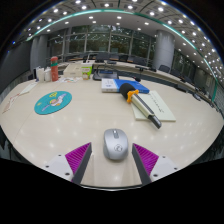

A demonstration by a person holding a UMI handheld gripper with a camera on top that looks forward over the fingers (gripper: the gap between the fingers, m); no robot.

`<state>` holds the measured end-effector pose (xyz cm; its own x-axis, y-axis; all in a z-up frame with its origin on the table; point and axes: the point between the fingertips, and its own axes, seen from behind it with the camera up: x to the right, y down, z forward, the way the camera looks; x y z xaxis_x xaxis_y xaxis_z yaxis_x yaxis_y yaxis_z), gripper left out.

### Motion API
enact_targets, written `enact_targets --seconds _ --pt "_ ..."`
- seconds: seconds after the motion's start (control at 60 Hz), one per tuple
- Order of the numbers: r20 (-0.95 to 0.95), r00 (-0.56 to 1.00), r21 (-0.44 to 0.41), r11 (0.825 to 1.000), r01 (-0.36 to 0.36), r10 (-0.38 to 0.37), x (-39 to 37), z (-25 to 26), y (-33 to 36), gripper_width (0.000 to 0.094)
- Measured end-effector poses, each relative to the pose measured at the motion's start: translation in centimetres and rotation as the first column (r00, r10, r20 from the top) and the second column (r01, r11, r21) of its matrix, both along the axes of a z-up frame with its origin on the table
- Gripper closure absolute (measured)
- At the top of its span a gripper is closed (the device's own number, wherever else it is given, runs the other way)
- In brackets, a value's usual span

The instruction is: Arrange mouse

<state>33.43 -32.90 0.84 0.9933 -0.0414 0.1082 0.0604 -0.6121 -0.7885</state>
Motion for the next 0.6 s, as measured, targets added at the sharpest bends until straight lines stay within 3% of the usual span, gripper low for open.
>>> enact_targets --seconds 0.133,0.25,0.367,0.483,0.6 --pt "-0.037 0.999 0.011 1.000 -0.013 0.013 0.4 -0.9 2.9 0.0221" --pt "-0.061 0.998 0.010 1.000 -0.022 0.023 0.7 -1.9 4.1 0.0423" --pt "-0.030 0.998 0.022 0.998 -0.058 0.059 0.8 -1.7 4.2 0.0473" --pt "-0.027 0.998 0.009 0.999 -0.047 0.048 0.7 -1.8 4.3 0.0545" --pt "0.004 1.000 -0.001 1.000 -0.017 0.017 0.7 -0.8 4.2 0.0561"
